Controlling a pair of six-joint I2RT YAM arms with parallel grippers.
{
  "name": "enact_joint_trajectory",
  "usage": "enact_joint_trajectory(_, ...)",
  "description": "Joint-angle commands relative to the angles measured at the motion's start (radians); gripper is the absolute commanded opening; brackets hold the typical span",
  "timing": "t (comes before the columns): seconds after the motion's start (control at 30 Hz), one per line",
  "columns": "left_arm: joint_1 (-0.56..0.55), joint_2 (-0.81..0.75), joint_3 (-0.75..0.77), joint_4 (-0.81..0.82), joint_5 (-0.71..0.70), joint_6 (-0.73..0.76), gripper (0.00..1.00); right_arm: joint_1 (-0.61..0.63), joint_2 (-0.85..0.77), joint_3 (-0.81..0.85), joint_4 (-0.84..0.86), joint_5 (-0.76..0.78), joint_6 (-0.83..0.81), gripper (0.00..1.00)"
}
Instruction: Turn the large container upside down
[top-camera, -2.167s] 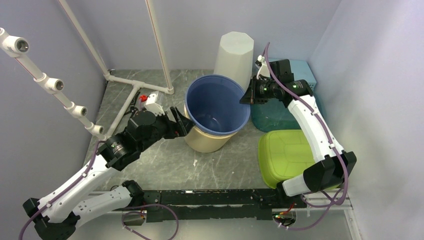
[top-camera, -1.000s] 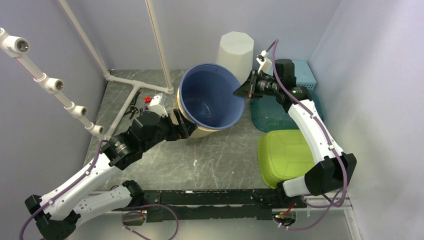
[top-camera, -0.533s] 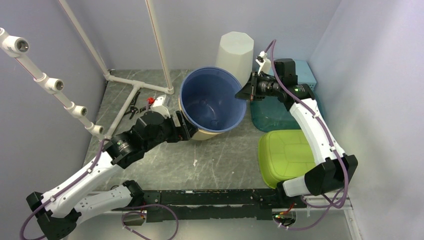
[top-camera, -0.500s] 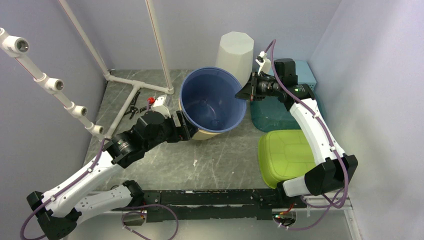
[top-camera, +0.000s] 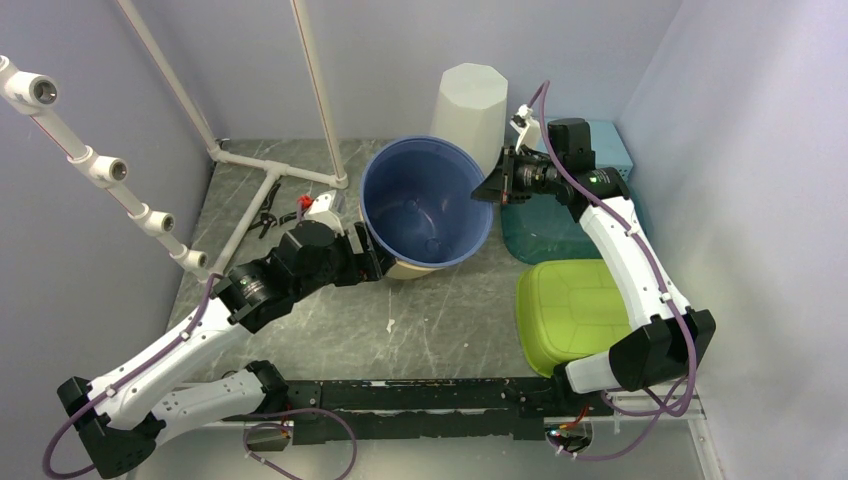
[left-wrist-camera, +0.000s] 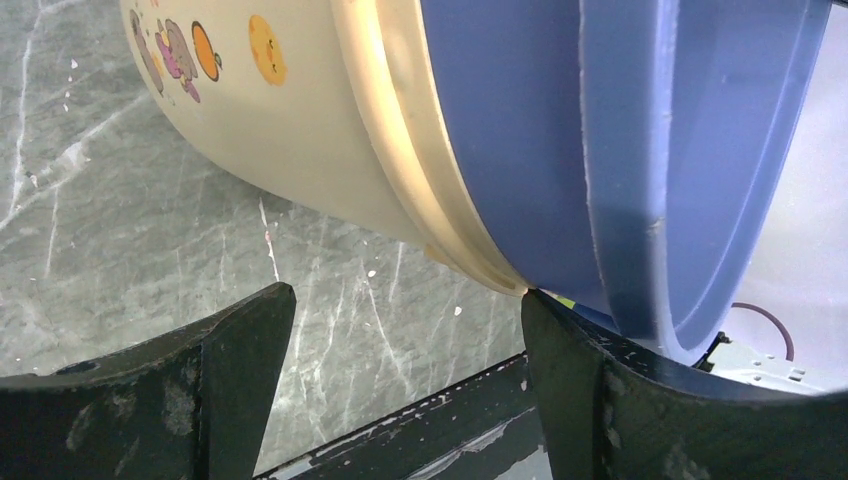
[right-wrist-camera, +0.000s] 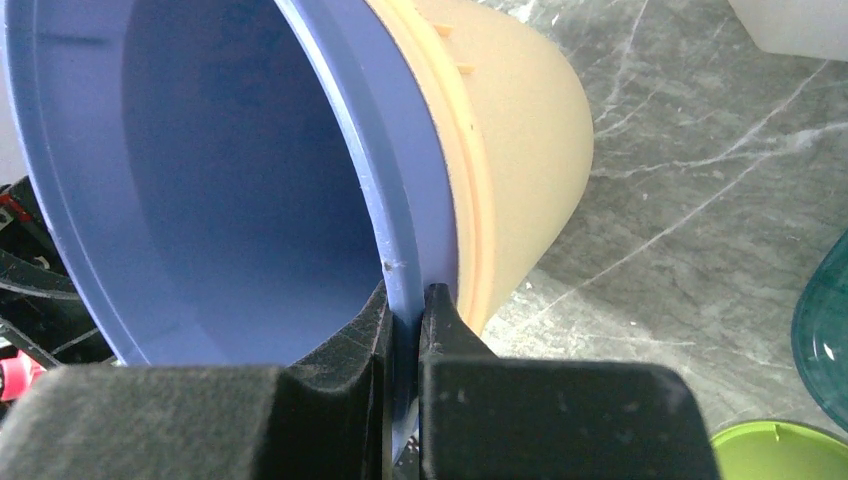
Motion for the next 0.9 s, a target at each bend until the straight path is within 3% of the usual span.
enact_joint_trajectory(0.0,0.021,0.020,-0.004,-0.051,-0.191,-0.016,0.88,0.032,-0.102,0.099,-0.038,-0.455,0.076,0.00)
enact_joint_trajectory(0.67,0.021,0.040,-0.008,-0.131,-0.243,-0.061,0.88,-0.010,-0.105,0.108,-0.050,-0.459,0.092,0.00)
enact_joint_trajectory(0.87,0.020,-0.018,-0.039,-0.040,-0.202,-0.026,0.89,-0.010,-0.081,0.141,-0.145,-0.246,0.055,0.00)
